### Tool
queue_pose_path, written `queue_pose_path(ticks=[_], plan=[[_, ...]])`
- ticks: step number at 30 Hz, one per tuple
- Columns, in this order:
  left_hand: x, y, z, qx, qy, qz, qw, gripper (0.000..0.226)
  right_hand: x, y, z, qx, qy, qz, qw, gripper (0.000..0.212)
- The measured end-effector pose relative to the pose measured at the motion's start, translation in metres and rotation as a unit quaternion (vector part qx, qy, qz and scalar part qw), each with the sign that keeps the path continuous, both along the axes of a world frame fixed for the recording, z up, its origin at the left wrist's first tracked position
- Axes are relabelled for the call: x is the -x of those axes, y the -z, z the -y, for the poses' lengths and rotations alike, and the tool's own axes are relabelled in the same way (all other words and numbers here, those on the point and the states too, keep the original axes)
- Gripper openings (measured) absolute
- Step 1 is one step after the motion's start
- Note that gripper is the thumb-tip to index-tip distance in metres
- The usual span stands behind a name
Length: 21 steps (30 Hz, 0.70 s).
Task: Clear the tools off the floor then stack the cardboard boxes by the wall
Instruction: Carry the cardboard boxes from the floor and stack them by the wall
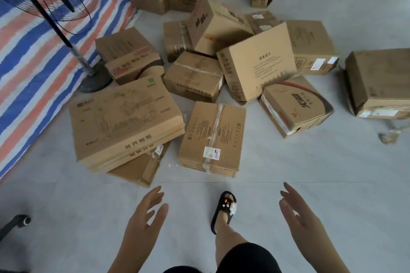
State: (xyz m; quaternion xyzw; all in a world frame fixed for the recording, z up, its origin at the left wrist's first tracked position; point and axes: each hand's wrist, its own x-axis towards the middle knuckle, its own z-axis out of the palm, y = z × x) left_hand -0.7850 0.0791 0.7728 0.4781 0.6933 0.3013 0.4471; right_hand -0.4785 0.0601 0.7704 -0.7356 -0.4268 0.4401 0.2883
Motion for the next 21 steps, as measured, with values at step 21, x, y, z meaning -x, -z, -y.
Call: queue_pose_path(ticks=[21], plan=[[0.012, 0.392, -0.337, 0.2, -0.099, -0.108, 0.969, 0.039, -0.004, 0.384, -0.3, 0.187, 0.073, 0.009, 0.98, 0.047]])
